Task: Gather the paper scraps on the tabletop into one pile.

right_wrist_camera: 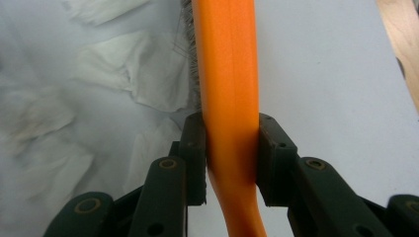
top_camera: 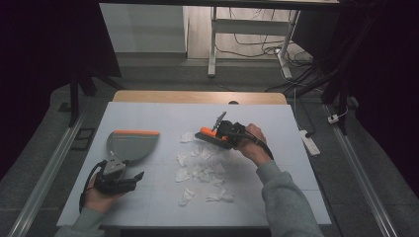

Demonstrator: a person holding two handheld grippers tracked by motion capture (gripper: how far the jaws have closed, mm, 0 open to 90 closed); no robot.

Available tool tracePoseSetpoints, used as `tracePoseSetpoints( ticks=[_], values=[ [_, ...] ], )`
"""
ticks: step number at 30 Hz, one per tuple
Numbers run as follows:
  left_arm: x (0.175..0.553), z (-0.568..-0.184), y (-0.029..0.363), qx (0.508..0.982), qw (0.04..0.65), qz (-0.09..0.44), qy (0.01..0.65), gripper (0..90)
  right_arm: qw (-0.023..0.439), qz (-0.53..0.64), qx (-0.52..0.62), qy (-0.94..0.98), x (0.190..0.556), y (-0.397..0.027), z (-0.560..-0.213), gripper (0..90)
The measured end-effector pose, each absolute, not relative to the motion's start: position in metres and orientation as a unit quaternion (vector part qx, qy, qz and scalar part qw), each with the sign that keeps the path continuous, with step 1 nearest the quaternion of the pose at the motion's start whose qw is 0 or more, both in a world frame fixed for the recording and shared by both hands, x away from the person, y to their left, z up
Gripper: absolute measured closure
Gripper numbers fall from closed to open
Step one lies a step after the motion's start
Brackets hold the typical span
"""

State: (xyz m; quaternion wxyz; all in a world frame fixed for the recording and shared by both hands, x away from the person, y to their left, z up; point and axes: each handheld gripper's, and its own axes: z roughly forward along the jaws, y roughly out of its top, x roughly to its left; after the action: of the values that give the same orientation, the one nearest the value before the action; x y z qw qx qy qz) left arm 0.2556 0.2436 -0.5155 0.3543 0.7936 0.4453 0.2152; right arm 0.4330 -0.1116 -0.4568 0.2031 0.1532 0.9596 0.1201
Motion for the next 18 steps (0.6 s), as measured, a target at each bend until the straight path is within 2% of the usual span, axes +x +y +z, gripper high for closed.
tracePoseSetpoints(
  ticks=[9, 18],
  values=[
    [0.256, -0.515, 0.245, 0.792, 0.357, 0.213, 0.448, 30.1, 0.18, 0.156, 0.132, 0.962, 0.405, -0.12, -0.452, 68.9],
    [0.256, -0.515, 0.244, 0.791, 0.356, 0.214, 0.449, 30.2, 0.21, 0.207, 0.181, 0.938, 0.431, -0.119, -0.438, 68.8]
  ],
)
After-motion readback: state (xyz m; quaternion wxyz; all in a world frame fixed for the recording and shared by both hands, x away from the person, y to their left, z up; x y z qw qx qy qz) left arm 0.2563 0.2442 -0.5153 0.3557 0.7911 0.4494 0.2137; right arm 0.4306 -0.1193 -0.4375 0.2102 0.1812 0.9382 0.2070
